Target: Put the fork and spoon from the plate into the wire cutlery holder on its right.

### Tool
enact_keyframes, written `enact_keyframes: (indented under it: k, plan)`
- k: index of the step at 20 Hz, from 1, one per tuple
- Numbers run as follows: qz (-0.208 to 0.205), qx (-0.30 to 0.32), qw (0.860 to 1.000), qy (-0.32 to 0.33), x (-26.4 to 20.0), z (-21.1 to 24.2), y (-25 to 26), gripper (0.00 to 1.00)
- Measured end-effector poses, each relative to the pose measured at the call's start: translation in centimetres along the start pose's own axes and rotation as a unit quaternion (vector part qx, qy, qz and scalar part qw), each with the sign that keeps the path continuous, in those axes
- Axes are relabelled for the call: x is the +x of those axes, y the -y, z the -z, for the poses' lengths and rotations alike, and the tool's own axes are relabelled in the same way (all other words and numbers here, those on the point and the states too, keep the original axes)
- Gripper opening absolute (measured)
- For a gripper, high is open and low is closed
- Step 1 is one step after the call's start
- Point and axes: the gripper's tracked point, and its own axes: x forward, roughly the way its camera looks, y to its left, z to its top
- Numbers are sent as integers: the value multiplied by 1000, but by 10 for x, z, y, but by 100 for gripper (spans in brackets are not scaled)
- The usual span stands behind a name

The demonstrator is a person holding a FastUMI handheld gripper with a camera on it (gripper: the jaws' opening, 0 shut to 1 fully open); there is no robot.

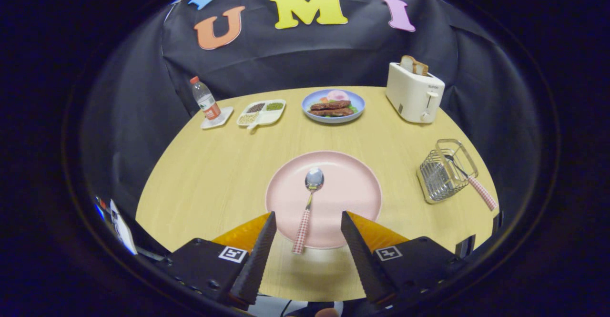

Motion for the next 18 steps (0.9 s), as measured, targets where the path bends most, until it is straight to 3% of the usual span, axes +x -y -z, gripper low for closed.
enact_keyframes:
  k: [5,12,16,17,18]
  plan:
    - [28,-15,999,-22,37,17,-5,80]
    - [59,22,996,-70,64,35,7,56]
    - [58,45,992,-99,72,47,9,35]
    - [56,47,993,-98,72,44,10,35]
    - [62,46,992,-101,69,43,14,22]
